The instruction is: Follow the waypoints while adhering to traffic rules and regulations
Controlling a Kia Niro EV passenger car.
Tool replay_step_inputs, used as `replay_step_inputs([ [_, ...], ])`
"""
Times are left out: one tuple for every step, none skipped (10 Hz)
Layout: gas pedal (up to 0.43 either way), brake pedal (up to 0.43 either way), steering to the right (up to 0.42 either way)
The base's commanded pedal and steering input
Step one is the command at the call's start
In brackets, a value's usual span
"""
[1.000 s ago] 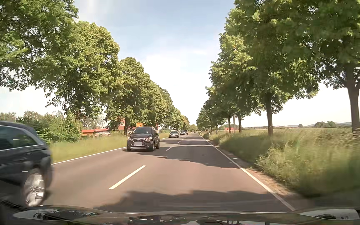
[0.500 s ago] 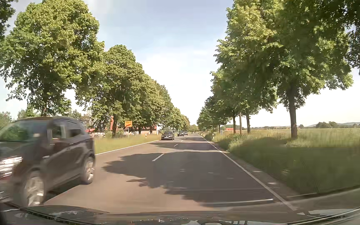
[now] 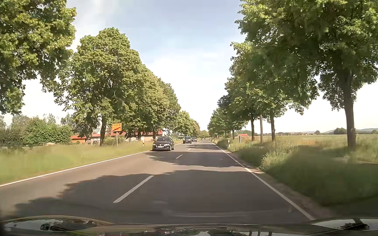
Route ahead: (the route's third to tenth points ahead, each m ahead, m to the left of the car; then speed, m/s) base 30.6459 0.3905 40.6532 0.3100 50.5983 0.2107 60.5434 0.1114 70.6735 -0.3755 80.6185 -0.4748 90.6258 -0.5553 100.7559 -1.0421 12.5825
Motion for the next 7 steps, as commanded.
replay_step_inputs([
  [0.087,0.0,-0.002],
  [0.087,0.0,0.0],
  [0.087,0.0,0.0],
  [0.087,0.0,0.0],
  [0.087,0.0,0.0],
  [0.087,0.0,0.0],
  [0.087,0.0,0.0],
])
